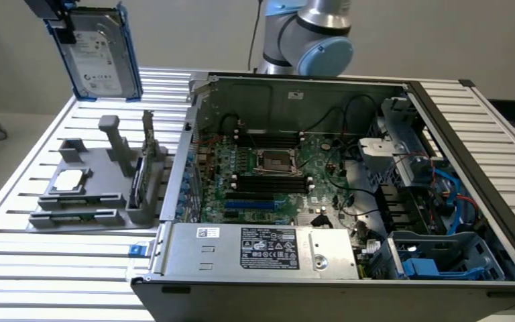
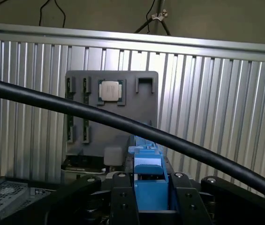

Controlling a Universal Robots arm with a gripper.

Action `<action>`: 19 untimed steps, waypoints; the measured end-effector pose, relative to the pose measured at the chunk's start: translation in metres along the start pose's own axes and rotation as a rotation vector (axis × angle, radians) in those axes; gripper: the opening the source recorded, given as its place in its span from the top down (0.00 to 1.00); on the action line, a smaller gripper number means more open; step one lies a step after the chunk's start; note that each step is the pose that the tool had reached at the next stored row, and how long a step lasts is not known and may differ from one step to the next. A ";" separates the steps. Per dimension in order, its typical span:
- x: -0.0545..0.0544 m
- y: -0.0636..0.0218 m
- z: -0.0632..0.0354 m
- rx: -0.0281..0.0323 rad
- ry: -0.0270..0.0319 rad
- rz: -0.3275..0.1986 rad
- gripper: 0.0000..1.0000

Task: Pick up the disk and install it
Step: 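Pick up the disk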

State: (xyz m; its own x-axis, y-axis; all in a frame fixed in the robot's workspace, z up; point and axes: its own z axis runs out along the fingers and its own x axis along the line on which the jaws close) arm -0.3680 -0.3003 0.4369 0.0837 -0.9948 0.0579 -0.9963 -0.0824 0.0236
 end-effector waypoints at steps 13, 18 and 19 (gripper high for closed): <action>0.006 -0.0584 -0.0191 -0.0031 -0.0298 -0.001 0.67; 0.011 -0.0808 -0.0196 -0.0041 -0.0311 -0.001 0.67; 0.012 -0.0852 -0.0197 -0.0047 -0.0311 -0.001 0.67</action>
State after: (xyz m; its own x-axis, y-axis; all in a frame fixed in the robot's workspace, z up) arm -0.2818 -0.3043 0.4553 0.0839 -0.9961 0.0268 -0.9961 -0.0832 0.0283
